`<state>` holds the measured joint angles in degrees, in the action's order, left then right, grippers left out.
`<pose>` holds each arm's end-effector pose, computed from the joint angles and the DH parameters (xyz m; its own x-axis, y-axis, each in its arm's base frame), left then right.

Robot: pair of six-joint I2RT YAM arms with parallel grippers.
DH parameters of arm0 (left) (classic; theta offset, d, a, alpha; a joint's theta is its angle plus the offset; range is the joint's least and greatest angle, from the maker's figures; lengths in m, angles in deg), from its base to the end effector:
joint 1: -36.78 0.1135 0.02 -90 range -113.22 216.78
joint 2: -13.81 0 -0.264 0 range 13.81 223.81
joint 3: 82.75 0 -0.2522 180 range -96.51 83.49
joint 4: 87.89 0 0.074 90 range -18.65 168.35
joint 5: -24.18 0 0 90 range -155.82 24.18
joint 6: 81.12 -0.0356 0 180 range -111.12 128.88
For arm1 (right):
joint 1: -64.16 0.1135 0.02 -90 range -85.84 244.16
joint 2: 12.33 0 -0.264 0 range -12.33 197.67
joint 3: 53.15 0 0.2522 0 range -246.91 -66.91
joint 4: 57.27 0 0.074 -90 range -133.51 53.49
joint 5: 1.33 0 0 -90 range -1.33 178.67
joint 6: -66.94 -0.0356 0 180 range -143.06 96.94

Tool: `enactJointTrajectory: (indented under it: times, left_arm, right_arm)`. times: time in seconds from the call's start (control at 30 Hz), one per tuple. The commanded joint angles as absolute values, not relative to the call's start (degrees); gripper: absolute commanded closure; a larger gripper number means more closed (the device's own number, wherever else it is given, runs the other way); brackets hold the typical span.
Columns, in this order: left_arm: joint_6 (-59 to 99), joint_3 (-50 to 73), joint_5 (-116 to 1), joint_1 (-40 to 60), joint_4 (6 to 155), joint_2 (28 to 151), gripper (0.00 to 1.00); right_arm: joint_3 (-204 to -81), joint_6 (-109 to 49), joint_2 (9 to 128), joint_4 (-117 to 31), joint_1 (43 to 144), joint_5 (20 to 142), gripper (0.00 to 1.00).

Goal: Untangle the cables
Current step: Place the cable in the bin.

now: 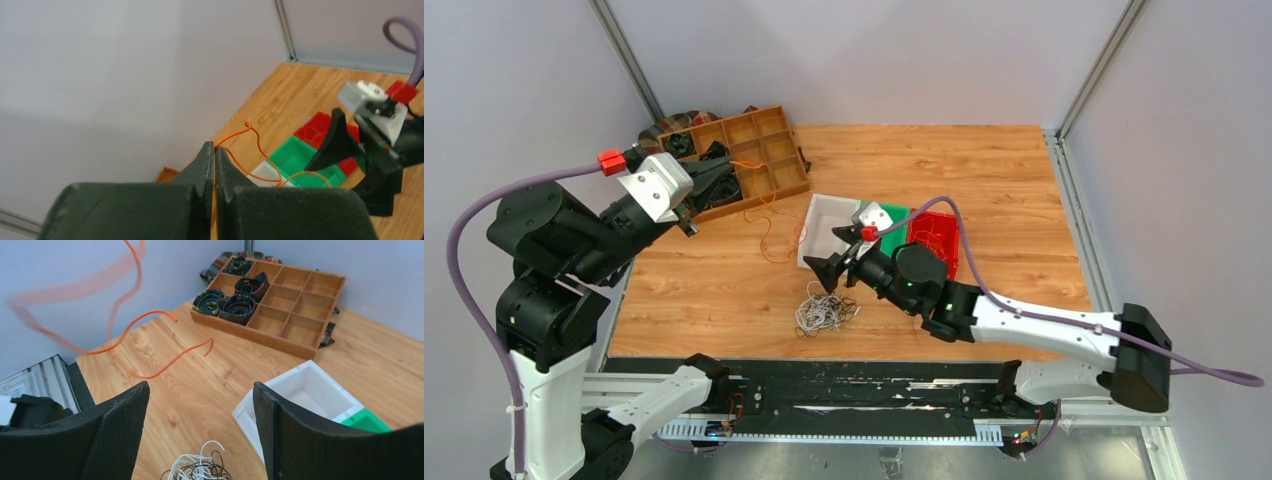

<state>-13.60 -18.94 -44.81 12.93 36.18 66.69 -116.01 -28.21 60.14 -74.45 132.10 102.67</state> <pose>0.0683 -0.0441 0.5631 0.3772 0.2235 -0.8987 0.6043 0.6759 0.4217 0.1194 0.2718 0.3374 -0.0234 0.1743 -0.9844 -0.8104 0.5734 0.1207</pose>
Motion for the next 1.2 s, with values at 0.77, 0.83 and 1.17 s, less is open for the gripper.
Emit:
enactJointTrajectory:
  times: [0.77,0.83,1.17]
  left_arm:
    - [-15.8,-13.2,-36.6,12.6,31.9,63.9,0.99]
    - [-15.7,-12.9,-36.3,12.7,31.9,63.7,1.0]
    - [-15.1,-12.6,-34.8,12.7,32.0,63.0,0.99]
  right_arm:
    - [-139.7,-18.1,55.4,-52.2,129.5,81.0,0.2]
    - [-141.9,-18.0,58.1,-52.2,129.5,79.9,0.2]
    - [-148.7,-19.7,67.4,-53.0,129.5,81.3,0.19]
